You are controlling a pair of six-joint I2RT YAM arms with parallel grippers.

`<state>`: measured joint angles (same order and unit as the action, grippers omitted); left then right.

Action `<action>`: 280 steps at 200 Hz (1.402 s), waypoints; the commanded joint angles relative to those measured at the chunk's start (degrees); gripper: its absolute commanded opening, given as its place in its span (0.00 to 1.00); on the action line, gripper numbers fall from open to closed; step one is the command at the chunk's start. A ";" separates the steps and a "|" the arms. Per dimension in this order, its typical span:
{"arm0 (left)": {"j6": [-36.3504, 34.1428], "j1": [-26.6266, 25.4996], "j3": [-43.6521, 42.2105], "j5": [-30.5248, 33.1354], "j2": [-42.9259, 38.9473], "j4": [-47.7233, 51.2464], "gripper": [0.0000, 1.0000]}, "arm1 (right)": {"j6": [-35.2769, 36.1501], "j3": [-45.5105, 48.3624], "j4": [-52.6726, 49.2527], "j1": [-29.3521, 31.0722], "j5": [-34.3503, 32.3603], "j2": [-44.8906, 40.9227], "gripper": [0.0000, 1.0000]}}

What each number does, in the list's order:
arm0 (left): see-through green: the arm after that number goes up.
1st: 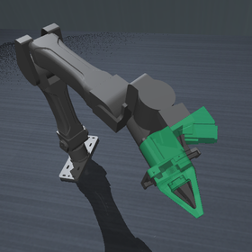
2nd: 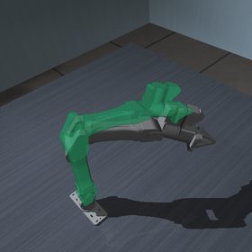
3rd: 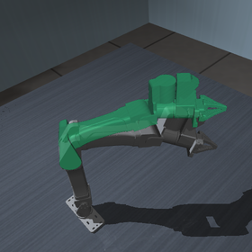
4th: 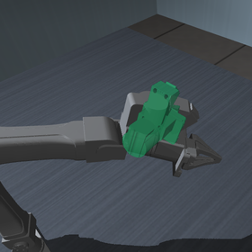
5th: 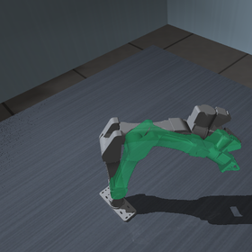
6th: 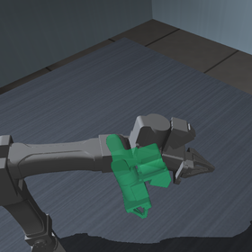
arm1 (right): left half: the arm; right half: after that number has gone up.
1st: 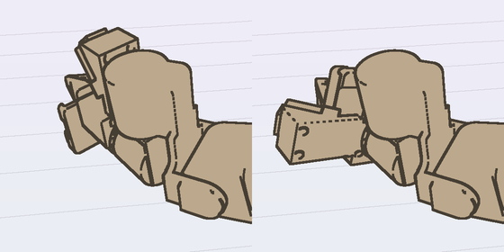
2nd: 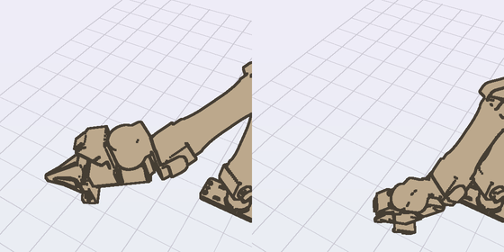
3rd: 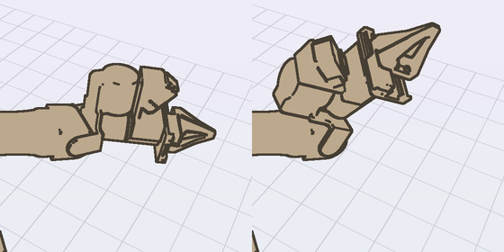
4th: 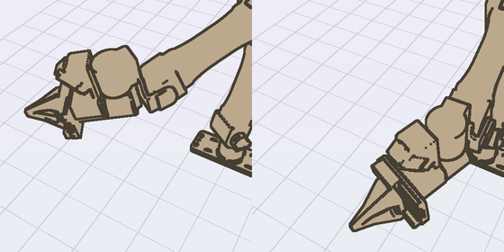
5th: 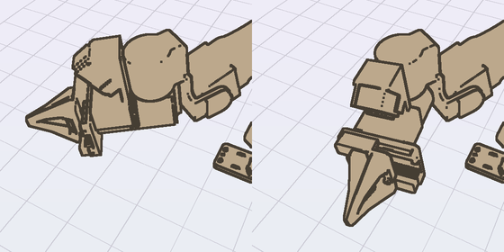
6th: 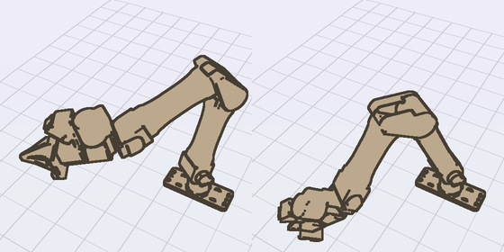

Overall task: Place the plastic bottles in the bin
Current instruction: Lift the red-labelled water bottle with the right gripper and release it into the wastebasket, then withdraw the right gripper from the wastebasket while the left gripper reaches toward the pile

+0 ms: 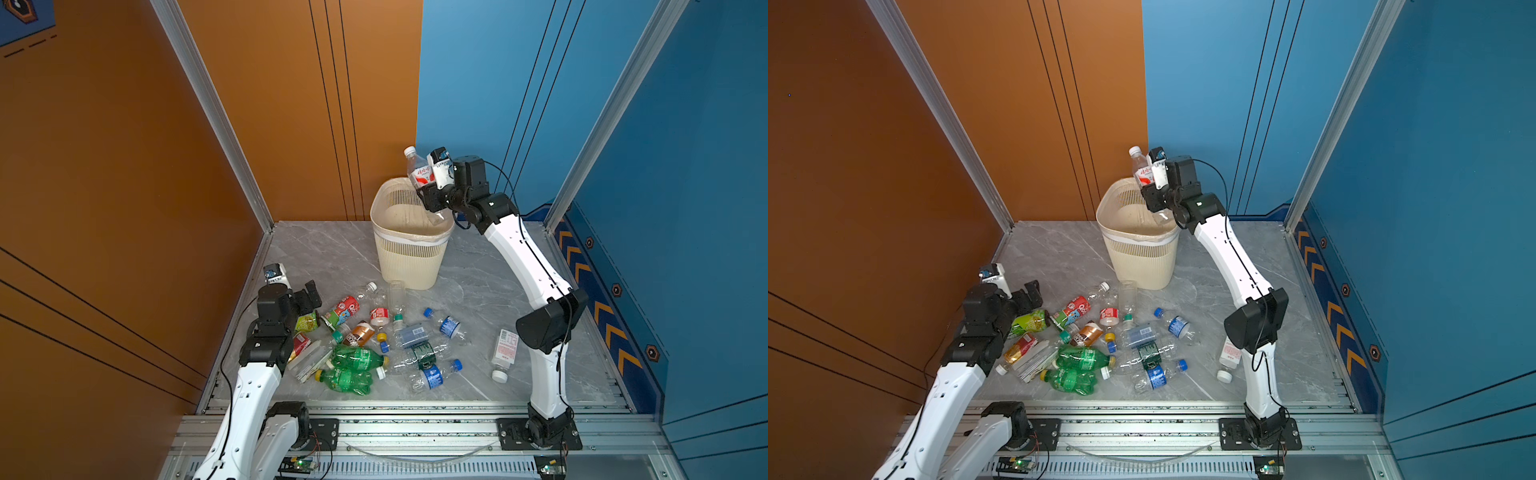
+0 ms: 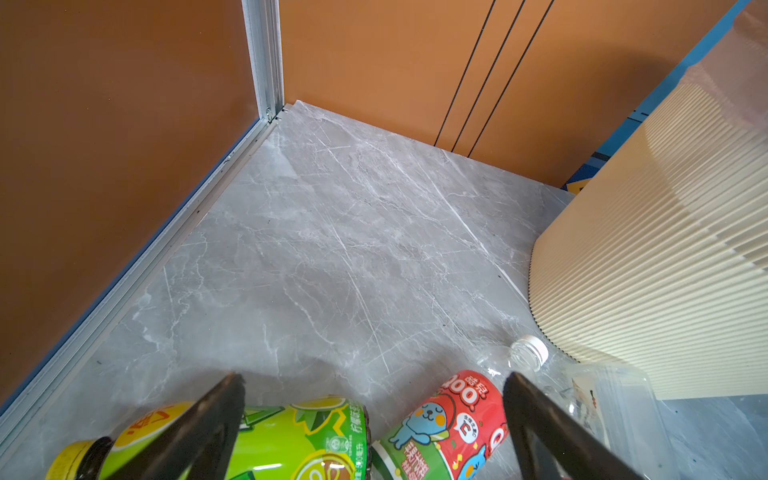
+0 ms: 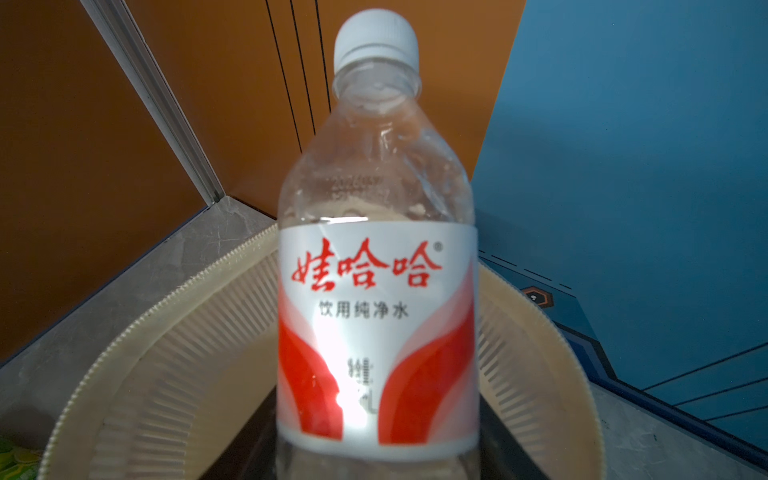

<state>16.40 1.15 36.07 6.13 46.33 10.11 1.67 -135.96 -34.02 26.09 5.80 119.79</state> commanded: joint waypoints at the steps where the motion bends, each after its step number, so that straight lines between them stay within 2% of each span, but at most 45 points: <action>1: 0.65 0.40 1.78 -1.38 0.15 0.00 0.98 | 1.22 -2.14 -2.15 0.89 -0.45 2.02 0.73; 13: 0.65 0.39 1.88 -1.58 0.21 0.00 0.98 | 1.03 -2.55 -2.86 1.03 -0.99 1.94 0.90; 24: 0.75 0.39 1.85 -1.69 0.26 0.00 0.98 | 0.17 -2.55 -2.94 1.07 -2.15 0.98 1.00; 56: 0.91 0.51 1.87 -2.35 0.59 -0.19 0.98 | -2.11 -1.89 -2.89 1.33 -5.08 -5.37 1.00; 67: 1.08 0.46 1.91 -2.69 0.68 -0.18 0.98 | -3.45 1.68 -1.99 1.42 -5.53 -9.54 1.00; 77: 1.20 0.52 2.02 -3.00 0.85 -0.18 0.98 | -4.90 7.66 0.57 1.42 -5.77 -14.09 1.00; 92: 1.26 0.59 2.06 -3.44 1.04 -0.27 0.98 | -7.81 22.59 7.25 1.42 -6.95 -24.49 1.00; 118: 1.48 0.63 2.19 -4.01 1.47 -0.18 0.98 | -14.73 52.85 17.01 1.31 -10.88 -44.23 1.00; 137: 1.53 0.70 2.25 -4.12 1.87 -0.09 0.98 | -21.08 68.88 17.04 1.54 -14.63 -55.25 1.00; 160: 1.41 0.70 2.59 -4.33 2.27 0.26 0.98 | -27.37 80.42 13.59 1.51 -16.60 -63.58 1.00; 193: 1.26 0.54 2.68 -4.37 2.17 0.26 0.98 | -31.83 85.33 7.38 1.51 -17.72 -67.37 1.00; 220: 0.90 0.22 2.76 -4.46 2.47 0.25 0.98 | -33.61 87.93 7.46 1.56 -16.42 -67.64 1.00; 236: 0.06 -0.39 3.32 -4.53 2.91 3.46 0.98 | -34.51 88.94 9.06 1.59 -15.49 -67.49 1.00; 280: -8.05 -8.14 6.33 -3.82 6.78 8.06 0.99 | -34.68 88.94 10.53 1.52 -15.32 -66.44 1.00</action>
<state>14.31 -3.03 39.07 2.76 50.50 14.13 -31.79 -47.59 -24.95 27.40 -9.28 53.04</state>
